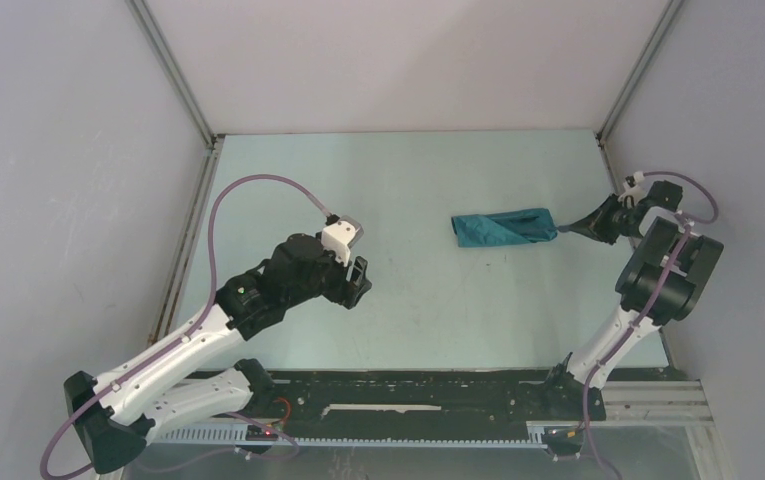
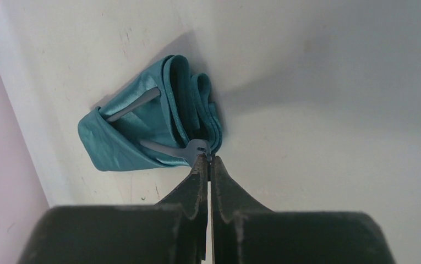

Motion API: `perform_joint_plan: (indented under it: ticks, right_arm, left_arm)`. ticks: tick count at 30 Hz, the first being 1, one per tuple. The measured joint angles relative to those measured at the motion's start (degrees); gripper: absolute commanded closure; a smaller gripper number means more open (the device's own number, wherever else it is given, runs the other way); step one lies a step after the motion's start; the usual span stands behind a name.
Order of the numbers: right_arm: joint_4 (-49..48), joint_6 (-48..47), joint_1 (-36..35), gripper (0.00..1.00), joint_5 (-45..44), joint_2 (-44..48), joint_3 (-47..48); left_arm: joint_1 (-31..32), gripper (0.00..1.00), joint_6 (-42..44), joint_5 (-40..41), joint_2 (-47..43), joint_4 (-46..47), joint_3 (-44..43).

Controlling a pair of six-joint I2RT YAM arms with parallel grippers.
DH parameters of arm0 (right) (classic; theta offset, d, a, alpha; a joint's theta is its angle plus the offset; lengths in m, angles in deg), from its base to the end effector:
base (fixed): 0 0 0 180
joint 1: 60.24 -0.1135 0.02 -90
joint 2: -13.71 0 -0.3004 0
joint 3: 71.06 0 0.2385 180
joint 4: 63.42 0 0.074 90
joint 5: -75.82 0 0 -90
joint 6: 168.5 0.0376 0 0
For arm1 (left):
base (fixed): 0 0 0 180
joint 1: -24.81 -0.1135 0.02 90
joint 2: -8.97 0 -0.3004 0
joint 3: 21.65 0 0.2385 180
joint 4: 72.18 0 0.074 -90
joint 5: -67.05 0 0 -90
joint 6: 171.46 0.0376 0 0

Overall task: Fold the napkin into a case and place the utensils inside
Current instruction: Insert the fork into the folded napkin.

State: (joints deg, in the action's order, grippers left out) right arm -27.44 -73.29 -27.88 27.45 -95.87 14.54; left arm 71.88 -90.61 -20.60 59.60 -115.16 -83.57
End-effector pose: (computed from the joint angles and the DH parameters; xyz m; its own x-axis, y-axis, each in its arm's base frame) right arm 0.3425 -0.1875 0.2112 -0.7174 0.5349 -0.4463 0.1851 0.7640 0.6182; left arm 0.1089 -0.1148 0.3338 -0.4658 0.2675 -0.8435 0.6419 0.7583 -0.1140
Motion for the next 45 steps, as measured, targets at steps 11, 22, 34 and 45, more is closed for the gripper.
perform_joint_plan:
  ticks: [11, 22, 34, 45]
  right_arm:
    - [0.6, 0.0, -4.7, 1.00, 0.3, -2.1, 0.2]
    - [1.1, 0.0, -6.9, 0.99, -2.4, -1.8, 0.3]
    - [1.4, 0.1, -11.3, 0.93, -5.0, -0.4, 0.3]
    - [-1.1, 1.5, -14.0, 0.78, -5.5, -0.5, 0.3]
  left_arm:
    - [0.0, 0.29, 0.0, 0.0, 0.0, 0.0, 0.0]
    - [0.0, 0.30, 0.1, 0.0, 0.0, 0.0, 0.0]
    - [0.0, 0.29, 0.1, 0.0, 0.0, 0.0, 0.0]
    - [0.0, 0.29, 0.1, 0.0, 0.0, 0.0, 0.0]
